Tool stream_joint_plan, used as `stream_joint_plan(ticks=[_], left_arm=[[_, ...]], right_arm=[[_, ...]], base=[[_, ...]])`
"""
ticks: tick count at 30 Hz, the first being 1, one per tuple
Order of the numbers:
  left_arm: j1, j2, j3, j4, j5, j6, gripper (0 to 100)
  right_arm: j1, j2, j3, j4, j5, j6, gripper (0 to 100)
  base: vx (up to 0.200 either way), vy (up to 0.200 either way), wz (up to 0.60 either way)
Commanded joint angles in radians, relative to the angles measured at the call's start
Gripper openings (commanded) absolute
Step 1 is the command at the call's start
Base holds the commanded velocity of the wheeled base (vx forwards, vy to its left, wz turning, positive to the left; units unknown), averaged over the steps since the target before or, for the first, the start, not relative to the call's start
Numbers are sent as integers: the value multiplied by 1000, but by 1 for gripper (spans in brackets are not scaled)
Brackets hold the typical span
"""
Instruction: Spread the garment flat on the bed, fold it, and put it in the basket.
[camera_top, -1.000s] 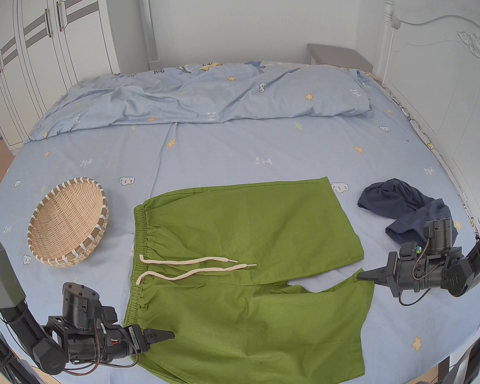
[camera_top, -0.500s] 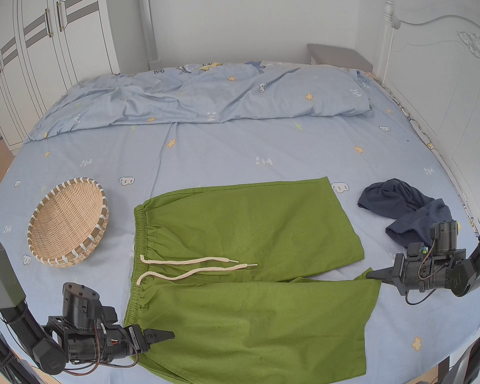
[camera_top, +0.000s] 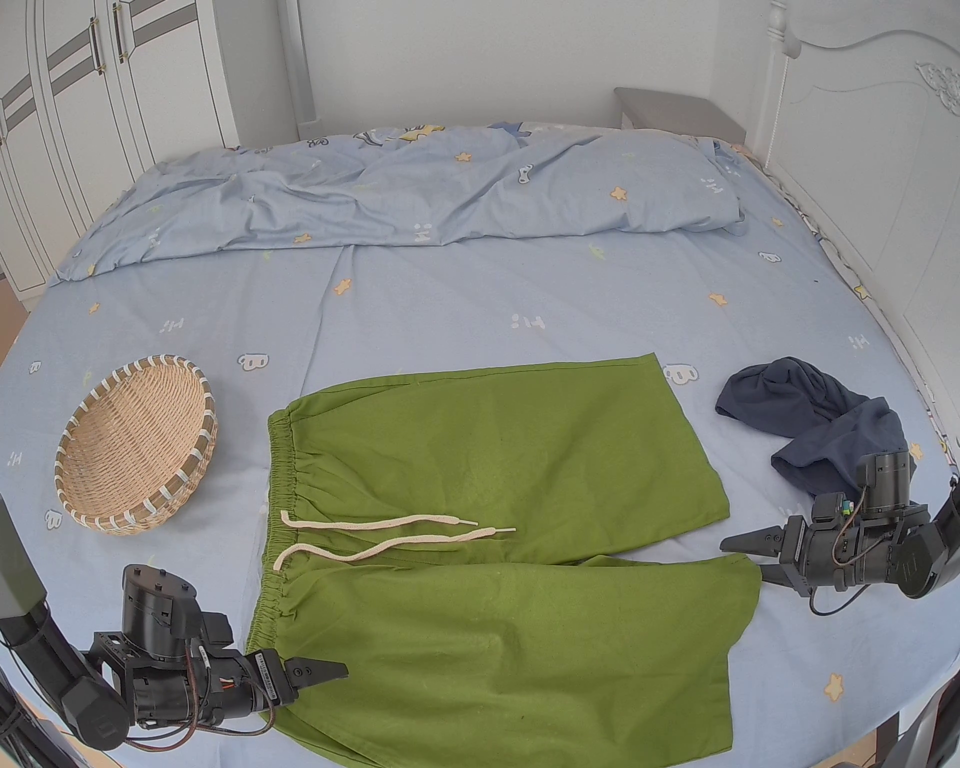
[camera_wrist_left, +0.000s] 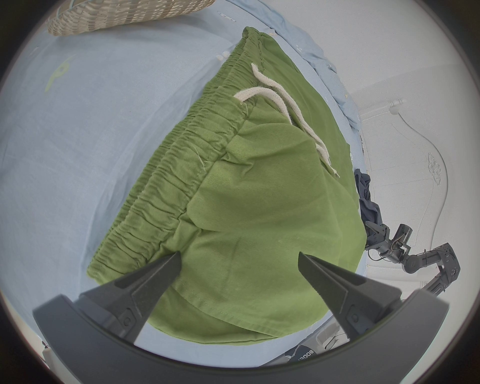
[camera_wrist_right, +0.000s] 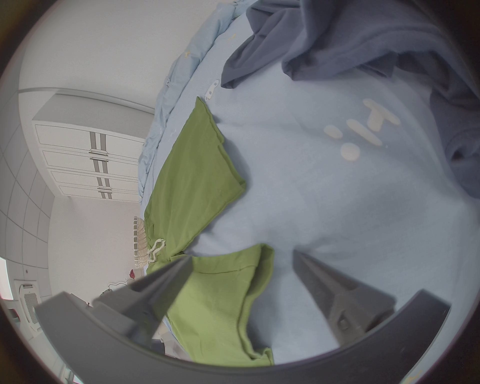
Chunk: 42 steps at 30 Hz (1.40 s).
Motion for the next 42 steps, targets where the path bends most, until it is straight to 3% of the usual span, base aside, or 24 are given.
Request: stream_joint_plan(ticks=[1, 11, 12, 16, 20, 21, 22, 23, 26, 29, 37, 42], left_arm=[[1, -78, 17, 9, -13, -9, 100], [43, -279, 17, 101, -128, -83, 100], [115, -299, 17, 112, -185, -73, 100], [212, -299, 17, 121, -246, -52, 100], [333, -279, 16, 225, -325, 49, 100], [374, -257, 16, 242, -354, 120, 100], [374, -257, 16, 242, -354, 120, 100], [449, -222, 17, 251, -418, 235, 100], [492, -207, 17, 271, -480, 284, 100], [505, -205, 17, 293, -516, 295, 100], [494, -205, 16, 320, -519, 301, 100], [494, -203, 16, 376, -527, 375, 100]], right_arm=[[-17, -85, 22, -26, 0, 8, 100], [-27, -309, 152, -18, 8, 13, 100], [-14, -370, 207, -18, 11, 13, 100], [0, -396, 235, -18, 11, 11, 100], [24, -395, 243, -20, 11, 10, 100], [36, -395, 243, -20, 11, 8, 100], [36, -395, 243, -20, 11, 8, 100], [70, -395, 243, -20, 5, 10, 100], [89, -395, 243, -20, 0, 11, 100], [90, -395, 244, -20, 0, 10, 100], [93, -387, 253, -20, 3, 7, 100], [93, -384, 259, -20, 3, 3, 100]], base=[[0, 0, 0], [0, 0, 0], [0, 0, 0], [0, 0, 0], [0, 0, 0], [0, 0, 0], [0, 0, 0], [0, 0, 0], [0, 0, 0], [0, 0, 0], [0, 0, 0], [0, 0, 0]])
